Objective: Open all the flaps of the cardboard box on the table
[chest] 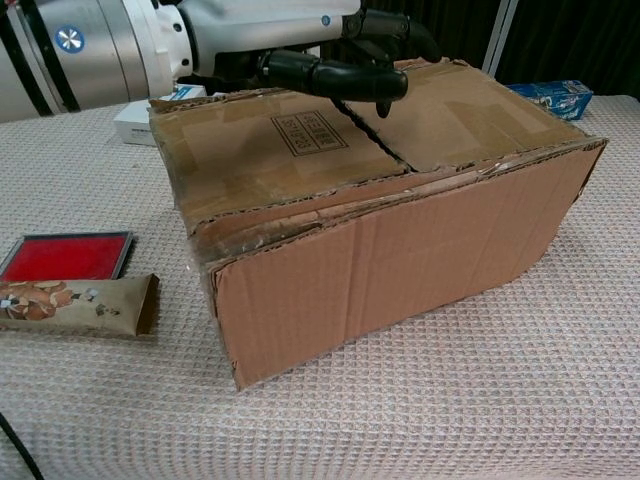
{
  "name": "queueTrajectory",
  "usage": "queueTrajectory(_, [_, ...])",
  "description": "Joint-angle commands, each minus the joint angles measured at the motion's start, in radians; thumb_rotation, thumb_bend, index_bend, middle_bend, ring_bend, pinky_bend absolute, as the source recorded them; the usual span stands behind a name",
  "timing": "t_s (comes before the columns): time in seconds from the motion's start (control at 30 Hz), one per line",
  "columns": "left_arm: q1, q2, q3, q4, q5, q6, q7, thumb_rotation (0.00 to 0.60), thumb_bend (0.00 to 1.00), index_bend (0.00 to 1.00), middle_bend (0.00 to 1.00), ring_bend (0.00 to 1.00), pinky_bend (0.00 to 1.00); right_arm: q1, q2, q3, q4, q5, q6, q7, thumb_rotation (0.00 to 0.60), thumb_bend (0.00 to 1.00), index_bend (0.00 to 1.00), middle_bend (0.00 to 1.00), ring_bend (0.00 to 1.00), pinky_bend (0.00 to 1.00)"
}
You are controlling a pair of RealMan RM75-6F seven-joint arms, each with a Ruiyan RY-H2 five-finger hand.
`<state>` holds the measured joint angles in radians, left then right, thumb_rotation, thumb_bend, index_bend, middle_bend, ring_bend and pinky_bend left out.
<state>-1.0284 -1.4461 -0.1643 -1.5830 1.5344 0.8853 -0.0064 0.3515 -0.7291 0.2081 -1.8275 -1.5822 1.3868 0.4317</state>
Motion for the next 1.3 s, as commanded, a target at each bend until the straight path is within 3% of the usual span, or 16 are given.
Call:
queueTrajectory(0.03, [-0.005,-0.016,0.011,0.021,-0.001,-0.009,-0.002,0.000,0.00,0.13,0.36,0.09,0.19,0.005,-0.008,-0.002,0.010,0.003,-0.009,0.008,0.600,0.63,0.00,0.00,0.00,0.00])
queueTrajectory(0.23, [-0.007,-0.022,0.012,0.039,-0.008,-0.011,-0.013,0.000,0.00,0.13,0.37,0.09,0.19,0.011,-0.019,-0.003,0.024,0.004,-0.017,0.013,0.600,0.63,0.00,0.00,0.00,0.00])
queueTrajectory(0.6, [-0.017,0.038,0.058,0.026,0.053,-0.032,0.033,0.000,0.00,0.14,0.48,0.09,0.17,0.014,-0.023,-0.008,0.026,-0.002,-0.020,0.018,0.600,0.63,0.00,0.01,0.00,0.00])
queueTrajectory(0.87, [-0.002,0.101,0.049,-0.043,0.101,0.039,0.032,0.000,0.00,0.14,0.61,0.11,0.17,0.012,-0.021,-0.008,0.015,-0.006,-0.012,0.016,0.600,0.63,0.00,0.01,0.00,0.00])
queueTrajectory(1.0, [0.008,0.165,0.041,-0.108,0.118,0.067,0.051,0.000,0.00,0.14,0.66,0.14,0.17,0.014,-0.018,-0.007,0.006,-0.009,-0.012,0.011,0.600,0.62,0.00,0.01,0.00,0.00])
queueTrajectory(1.3, [0.082,0.396,0.013,-0.335,0.078,0.132,0.049,0.000,0.00,0.14,0.67,0.16,0.17,0.023,-0.013,-0.003,-0.022,-0.017,-0.017,-0.013,0.600,0.62,0.00,0.01,0.00,0.00])
